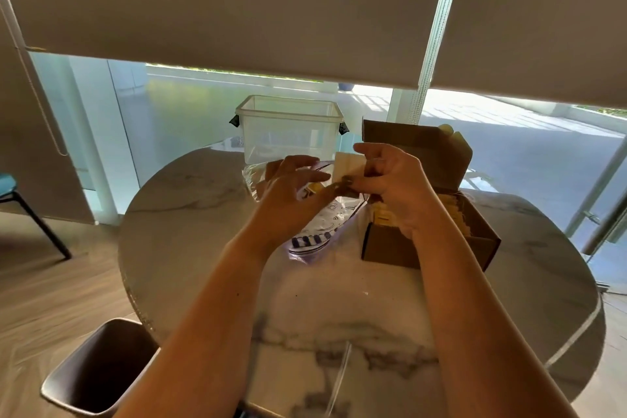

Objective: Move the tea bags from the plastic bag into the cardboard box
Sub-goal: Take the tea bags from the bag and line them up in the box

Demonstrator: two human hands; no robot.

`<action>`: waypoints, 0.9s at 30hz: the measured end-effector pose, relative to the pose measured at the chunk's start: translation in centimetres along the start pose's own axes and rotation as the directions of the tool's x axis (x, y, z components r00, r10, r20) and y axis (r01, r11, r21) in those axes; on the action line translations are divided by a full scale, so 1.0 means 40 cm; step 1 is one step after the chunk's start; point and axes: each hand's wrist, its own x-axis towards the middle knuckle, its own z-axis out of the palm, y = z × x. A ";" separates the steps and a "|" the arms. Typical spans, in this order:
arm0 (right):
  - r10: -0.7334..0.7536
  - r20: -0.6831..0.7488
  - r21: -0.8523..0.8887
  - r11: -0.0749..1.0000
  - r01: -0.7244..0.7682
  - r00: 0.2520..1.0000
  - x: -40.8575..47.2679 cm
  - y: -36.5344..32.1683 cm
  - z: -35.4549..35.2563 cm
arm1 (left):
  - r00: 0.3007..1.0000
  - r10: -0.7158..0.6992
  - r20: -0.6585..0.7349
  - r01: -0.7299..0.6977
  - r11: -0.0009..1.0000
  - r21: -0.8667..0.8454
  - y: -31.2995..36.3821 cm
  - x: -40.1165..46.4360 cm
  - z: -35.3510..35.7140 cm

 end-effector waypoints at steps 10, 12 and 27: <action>0.065 -0.151 0.161 0.986 -0.040 0.986 0.010 0.010 -0.035 | 0.999 0.032 0.019 -0.032 0.998 0.045 0.037 -0.010 0.030; 0.063 -0.154 0.173 0.984 -0.036 0.986 0.011 0.008 -0.034 | 0.993 0.098 -0.065 -0.097 0.995 0.027 0.041 -0.011 0.034; -0.197 -0.357 -0.339 0.938 0.070 0.913 0.019 0.021 -0.060 | 0.996 0.085 -0.029 -0.089 0.975 -0.204 0.078 -0.026 0.035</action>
